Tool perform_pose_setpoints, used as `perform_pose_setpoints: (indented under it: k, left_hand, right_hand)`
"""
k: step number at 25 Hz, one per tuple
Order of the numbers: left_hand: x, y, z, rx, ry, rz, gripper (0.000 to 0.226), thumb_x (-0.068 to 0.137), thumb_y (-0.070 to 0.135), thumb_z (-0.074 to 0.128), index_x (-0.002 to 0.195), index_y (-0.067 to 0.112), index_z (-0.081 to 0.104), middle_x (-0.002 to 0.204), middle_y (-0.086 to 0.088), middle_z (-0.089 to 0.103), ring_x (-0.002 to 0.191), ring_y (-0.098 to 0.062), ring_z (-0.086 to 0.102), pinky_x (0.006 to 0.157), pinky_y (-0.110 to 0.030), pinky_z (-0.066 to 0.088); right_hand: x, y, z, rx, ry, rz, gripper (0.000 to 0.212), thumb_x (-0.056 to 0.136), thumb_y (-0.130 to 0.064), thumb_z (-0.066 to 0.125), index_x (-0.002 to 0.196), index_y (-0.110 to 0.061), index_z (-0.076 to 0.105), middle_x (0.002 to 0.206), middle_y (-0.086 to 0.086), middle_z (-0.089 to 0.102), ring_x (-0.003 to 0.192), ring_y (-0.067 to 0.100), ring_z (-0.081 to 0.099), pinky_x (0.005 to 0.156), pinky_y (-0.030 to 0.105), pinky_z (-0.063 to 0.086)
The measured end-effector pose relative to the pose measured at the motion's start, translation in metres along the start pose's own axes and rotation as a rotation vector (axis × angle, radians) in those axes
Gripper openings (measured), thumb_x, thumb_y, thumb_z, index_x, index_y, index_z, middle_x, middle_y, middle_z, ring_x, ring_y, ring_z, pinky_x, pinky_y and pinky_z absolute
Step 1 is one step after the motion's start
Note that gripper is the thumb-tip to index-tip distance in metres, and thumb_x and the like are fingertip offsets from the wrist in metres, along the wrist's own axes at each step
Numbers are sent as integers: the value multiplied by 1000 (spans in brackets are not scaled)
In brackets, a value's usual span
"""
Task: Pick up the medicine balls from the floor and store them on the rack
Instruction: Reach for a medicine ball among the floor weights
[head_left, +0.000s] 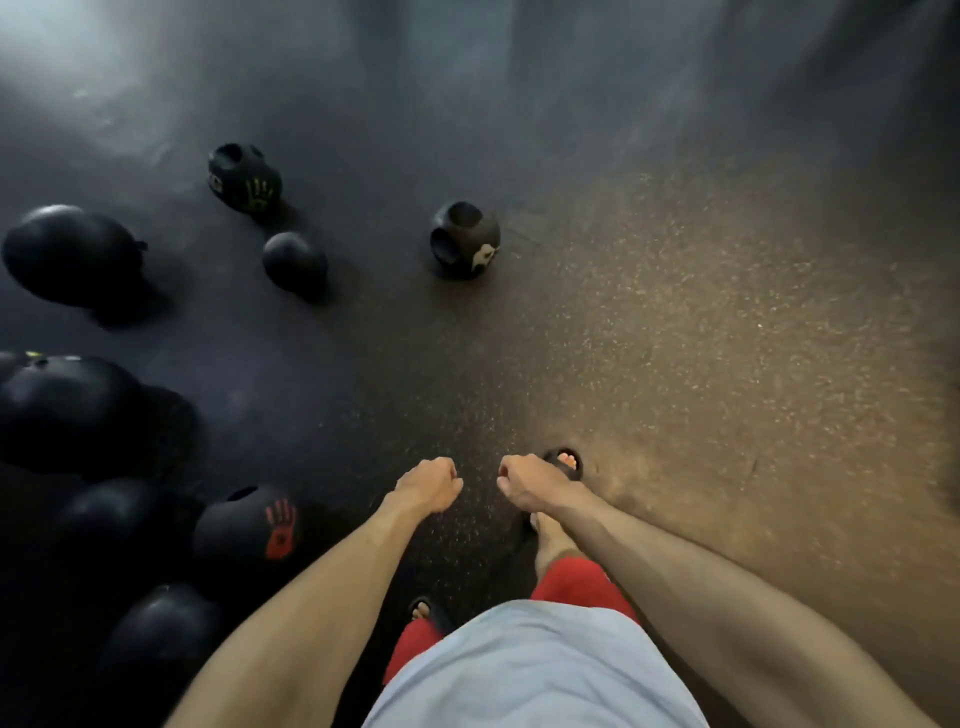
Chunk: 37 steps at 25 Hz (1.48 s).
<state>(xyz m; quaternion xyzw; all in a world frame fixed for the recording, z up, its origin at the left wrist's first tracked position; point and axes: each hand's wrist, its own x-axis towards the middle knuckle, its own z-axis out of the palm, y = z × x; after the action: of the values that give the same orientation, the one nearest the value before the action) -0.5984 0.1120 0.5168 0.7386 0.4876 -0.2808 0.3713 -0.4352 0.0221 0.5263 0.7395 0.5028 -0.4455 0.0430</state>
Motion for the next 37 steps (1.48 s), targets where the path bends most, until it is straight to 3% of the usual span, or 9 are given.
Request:
perform_pose_setpoints:
  k: [4, 10, 18, 24, 29, 34, 37]
  left_hand:
    - [62, 70, -66, -9, 16, 1, 28, 102, 33, 50, 125, 19, 58, 110, -4, 67, 91, -15, 65, 90, -40, 55]
    - [150, 162, -159, -81, 62, -11, 28, 100, 35, 51, 120, 20, 62, 110, -4, 69, 99, -20, 66, 91, -42, 53]
    - [290, 200, -253, -197, 14, -96, 25, 99, 34, 50, 114, 21, 65, 118, -6, 68, 112, -25, 63, 94, -40, 49]
    - [394, 209, -368, -400, 19, -146, 28, 99, 34, 53, 119, 19, 63, 120, -5, 67, 111, -24, 63, 96, -41, 50]
    - [440, 211, -448, -598, 133, -186, 21, 97, 33, 54, 110, 20, 66, 110, -7, 71, 101, -25, 68, 89, -40, 53]
    - [482, 197, -488, -845, 252, -408, 22, 96, 34, 54, 108, 19, 66, 107, -7, 72, 98, -26, 67, 84, -39, 54]
    - [503, 202, -501, -1029, 292, -601, 22, 94, 32, 54, 106, 19, 66, 105, -11, 74, 98, -30, 69, 86, -37, 54]
  right_hand:
    - [56, 31, -90, -5, 0, -8, 32, 101, -27, 44, 120, -9, 63, 123, 16, 68, 112, 36, 64, 88, 38, 49]
    - [136, 73, -225, -69, -30, -58, 33, 101, -27, 45, 122, -7, 62, 124, 19, 66, 113, 37, 63, 86, 37, 49]
    - [276, 92, -354, -186, -109, -47, 31, 98, -28, 43, 112, -11, 65, 118, 18, 69, 108, 36, 65, 83, 38, 50]
    - [392, 58, -483, -328, -173, -66, 31, 97, -25, 45, 111, -8, 66, 118, 20, 69, 109, 38, 65, 85, 40, 51]
    - [484, 2, -566, -449, -193, -159, 31, 100, -27, 44, 119, -11, 63, 122, 15, 68, 112, 35, 64, 88, 39, 50]
    - [590, -42, -610, -645, -340, -363, 28, 103, -24, 45, 121, -11, 62, 122, 13, 67, 111, 34, 64, 81, 34, 45]
    - [648, -62, -630, -766, -415, -426, 33, 103, -25, 41, 122, -10, 62, 122, 17, 65, 113, 36, 62, 86, 38, 45]
